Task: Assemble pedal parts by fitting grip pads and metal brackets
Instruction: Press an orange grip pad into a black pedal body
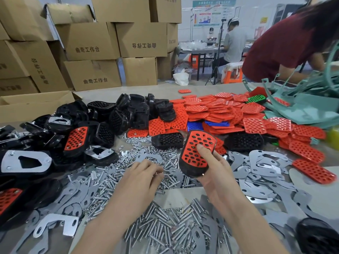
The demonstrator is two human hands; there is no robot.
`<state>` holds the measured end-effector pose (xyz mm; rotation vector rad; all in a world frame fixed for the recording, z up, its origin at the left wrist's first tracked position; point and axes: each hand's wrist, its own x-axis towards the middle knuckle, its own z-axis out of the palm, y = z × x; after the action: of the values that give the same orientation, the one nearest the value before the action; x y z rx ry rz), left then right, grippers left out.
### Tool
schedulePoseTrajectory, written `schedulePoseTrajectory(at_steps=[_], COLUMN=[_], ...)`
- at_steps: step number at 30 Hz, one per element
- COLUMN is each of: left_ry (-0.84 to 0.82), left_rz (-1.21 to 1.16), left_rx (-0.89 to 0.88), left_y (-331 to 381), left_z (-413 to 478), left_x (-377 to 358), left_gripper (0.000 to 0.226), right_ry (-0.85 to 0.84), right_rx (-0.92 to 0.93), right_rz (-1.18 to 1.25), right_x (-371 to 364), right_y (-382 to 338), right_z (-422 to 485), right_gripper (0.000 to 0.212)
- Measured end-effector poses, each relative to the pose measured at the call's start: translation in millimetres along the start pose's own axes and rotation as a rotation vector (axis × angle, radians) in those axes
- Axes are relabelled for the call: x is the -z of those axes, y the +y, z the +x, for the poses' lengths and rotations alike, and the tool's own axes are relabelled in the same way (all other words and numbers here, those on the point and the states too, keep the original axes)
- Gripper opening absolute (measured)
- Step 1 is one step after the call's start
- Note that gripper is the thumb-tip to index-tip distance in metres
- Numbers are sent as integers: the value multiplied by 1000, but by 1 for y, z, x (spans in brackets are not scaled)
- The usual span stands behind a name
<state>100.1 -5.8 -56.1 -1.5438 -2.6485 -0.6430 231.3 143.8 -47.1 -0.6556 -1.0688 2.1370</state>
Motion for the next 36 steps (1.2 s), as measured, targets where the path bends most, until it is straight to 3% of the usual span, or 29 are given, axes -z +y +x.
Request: schedulePoseTrajectory(at_steps=[8, 12, 15, 24, 36], left_ry=[60, 304, 425, 439, 440], left_rz=[34, -455, -635, -801, -967], left_rx=[6, 65, 5, 19, 144], left_y=[10, 21, 34, 37, 36], left_z=[5, 0, -3, -4, -4], left_x=[-2, 6, 10, 7, 10], left_gripper=[14, 3, 8, 13, 4], right_ry=[13, 11, -34, -180, -216], right_rx=[94, 207, 280, 348, 432], right_rz=[-144, -335, -443, -601, -677], right_x=[3, 4, 1, -6, -9], right_y=[3, 8, 12, 16, 17], right_z=[0, 0, -3, -13, -19], right_gripper=[18, 9, 9, 7, 3])
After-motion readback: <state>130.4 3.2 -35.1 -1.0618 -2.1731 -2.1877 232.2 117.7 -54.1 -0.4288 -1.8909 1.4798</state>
